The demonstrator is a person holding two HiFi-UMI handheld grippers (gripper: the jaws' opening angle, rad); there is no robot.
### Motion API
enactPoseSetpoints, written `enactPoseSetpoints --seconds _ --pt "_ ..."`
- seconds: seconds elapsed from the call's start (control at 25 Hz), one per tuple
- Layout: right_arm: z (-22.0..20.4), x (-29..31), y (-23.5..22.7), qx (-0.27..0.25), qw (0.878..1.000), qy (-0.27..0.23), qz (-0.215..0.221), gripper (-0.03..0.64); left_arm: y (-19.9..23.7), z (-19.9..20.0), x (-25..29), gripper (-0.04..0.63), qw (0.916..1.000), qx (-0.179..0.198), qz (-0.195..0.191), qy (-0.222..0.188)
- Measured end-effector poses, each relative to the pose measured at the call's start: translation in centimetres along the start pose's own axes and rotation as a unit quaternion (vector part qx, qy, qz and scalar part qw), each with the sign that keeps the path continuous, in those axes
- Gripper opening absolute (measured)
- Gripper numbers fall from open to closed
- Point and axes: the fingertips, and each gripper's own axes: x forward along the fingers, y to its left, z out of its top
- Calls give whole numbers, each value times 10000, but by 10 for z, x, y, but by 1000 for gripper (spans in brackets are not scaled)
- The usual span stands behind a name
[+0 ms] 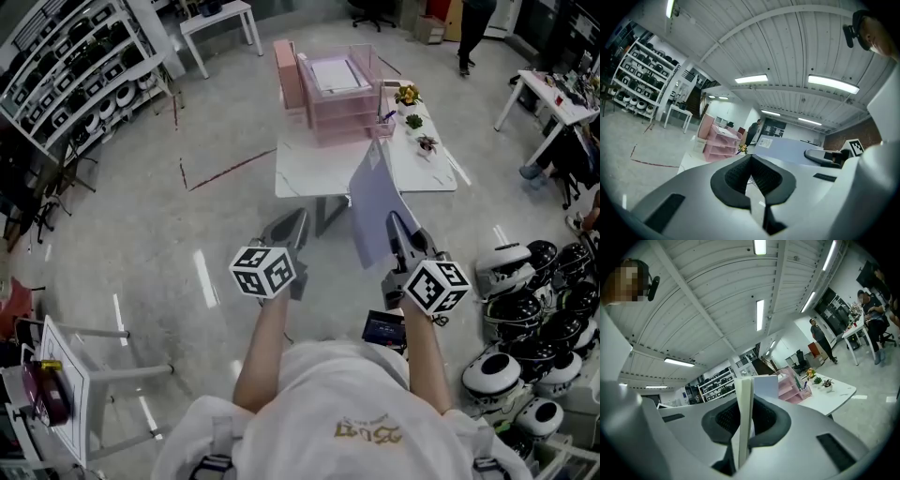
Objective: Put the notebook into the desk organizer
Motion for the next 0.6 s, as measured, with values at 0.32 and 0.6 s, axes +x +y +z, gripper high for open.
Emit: enactPoseSetpoints --seconds 0.32,0.6 --pt "9 69 -29 110 9999 3 110 41 41 19 70 15 9999 36 -42 101" --pt "38 136 -58 48 9990 198 402 41 72 61 156 17 10000 10 55 69"
